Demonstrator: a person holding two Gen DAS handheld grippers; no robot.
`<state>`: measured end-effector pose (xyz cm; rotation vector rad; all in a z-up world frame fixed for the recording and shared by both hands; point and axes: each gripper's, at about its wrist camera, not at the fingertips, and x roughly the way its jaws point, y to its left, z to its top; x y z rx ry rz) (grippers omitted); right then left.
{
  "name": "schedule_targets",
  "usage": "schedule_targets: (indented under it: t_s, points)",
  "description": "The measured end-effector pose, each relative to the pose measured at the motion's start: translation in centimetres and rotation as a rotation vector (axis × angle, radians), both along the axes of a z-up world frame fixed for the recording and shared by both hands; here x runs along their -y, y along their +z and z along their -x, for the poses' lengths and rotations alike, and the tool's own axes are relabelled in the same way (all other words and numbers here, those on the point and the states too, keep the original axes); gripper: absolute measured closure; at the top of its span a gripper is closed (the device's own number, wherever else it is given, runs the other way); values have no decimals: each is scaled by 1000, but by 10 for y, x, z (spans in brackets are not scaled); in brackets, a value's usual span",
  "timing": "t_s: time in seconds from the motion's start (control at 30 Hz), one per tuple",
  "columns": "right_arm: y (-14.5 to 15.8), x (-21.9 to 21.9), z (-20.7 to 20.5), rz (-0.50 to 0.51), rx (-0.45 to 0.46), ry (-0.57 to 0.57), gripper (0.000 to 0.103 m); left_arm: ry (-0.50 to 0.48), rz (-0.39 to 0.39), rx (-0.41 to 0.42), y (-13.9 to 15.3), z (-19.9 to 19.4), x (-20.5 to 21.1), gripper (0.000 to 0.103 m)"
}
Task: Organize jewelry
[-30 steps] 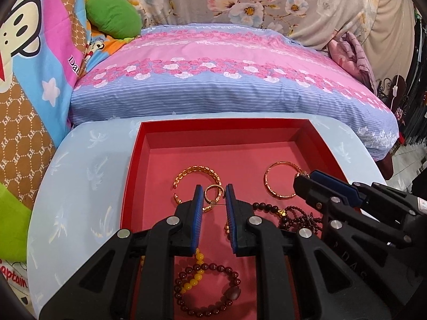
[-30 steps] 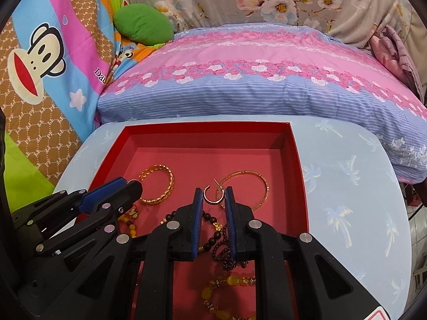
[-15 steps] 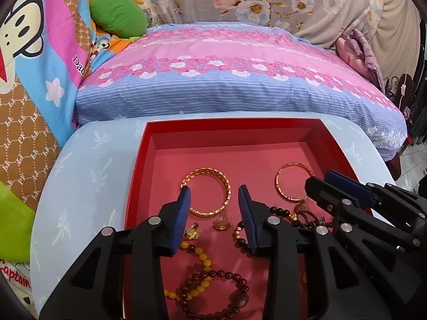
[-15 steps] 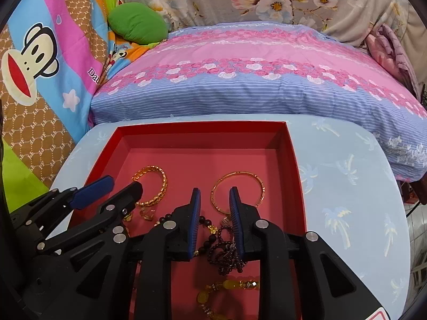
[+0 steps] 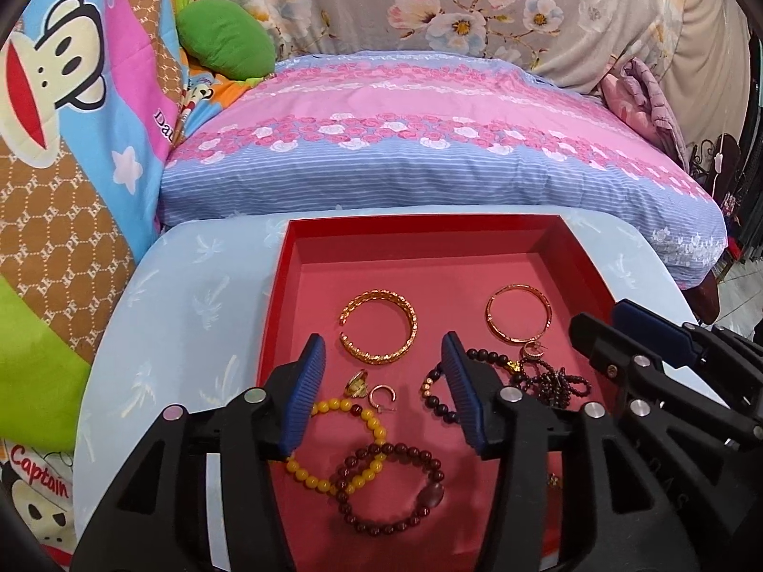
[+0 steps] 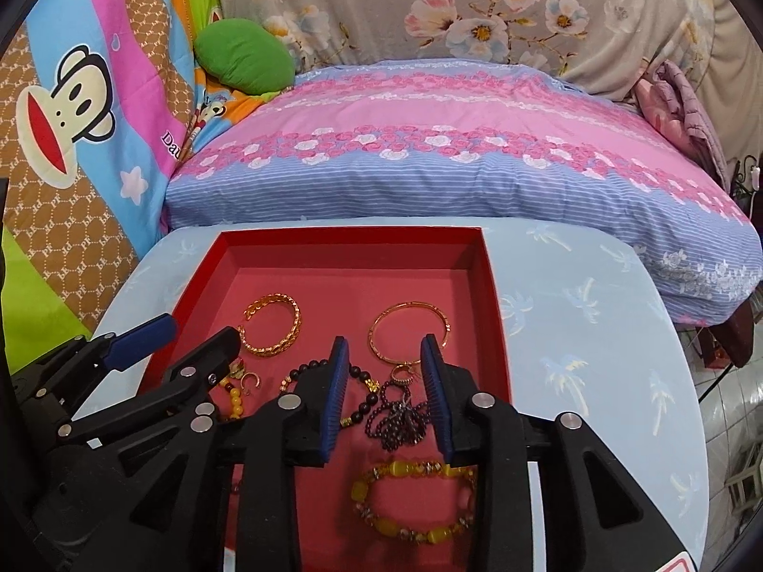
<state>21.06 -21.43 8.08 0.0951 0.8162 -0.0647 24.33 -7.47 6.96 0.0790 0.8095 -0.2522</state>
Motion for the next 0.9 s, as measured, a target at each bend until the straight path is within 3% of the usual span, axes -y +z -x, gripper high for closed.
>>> schedule_targets:
  t_s: [0.2, 0.47, 0.67, 0.9]
  points:
    - [10, 3, 25, 3, 22, -31, 52, 14, 2, 19, 10, 23, -7, 45]
    - [12, 7, 55, 14, 33, -60, 42, 44, -6, 21, 11, 50, -14, 27]
    - [5, 11, 77, -4, 25, -79, 34, 59, -6, 11, 4, 69, -18, 21]
    - [5, 7, 97, 54, 46, -88, 23, 85, -1, 1, -1, 85, -26, 13]
